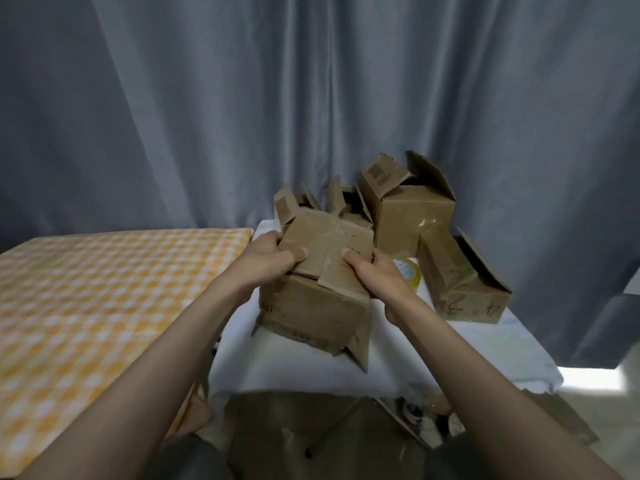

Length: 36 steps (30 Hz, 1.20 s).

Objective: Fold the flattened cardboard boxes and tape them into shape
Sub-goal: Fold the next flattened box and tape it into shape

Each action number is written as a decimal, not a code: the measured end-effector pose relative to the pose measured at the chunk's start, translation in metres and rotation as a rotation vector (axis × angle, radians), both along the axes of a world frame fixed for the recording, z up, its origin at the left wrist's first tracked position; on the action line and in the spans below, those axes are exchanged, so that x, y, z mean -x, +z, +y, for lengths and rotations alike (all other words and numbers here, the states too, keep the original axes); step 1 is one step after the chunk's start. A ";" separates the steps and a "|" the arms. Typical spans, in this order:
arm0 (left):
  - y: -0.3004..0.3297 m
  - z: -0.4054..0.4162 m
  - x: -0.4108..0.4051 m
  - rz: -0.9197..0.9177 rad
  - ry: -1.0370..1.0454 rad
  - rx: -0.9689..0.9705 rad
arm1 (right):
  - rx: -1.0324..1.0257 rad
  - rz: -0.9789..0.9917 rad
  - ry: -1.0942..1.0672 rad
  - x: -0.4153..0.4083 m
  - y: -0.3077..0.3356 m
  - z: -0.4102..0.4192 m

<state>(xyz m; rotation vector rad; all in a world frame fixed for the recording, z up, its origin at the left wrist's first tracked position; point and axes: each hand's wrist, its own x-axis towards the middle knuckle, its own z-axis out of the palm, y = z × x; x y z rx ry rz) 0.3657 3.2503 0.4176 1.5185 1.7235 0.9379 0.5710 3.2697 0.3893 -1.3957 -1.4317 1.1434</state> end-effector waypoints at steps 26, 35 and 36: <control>-0.088 -0.044 -0.012 0.291 0.245 -0.137 | 0.087 -0.235 0.403 0.007 -0.039 0.051; -0.080 -0.028 0.004 0.524 -0.457 -0.273 | 0.031 -0.354 0.591 0.005 -0.027 0.064; -0.082 -0.029 0.006 0.571 -0.478 -0.259 | 0.037 -0.343 0.612 0.006 -0.027 0.065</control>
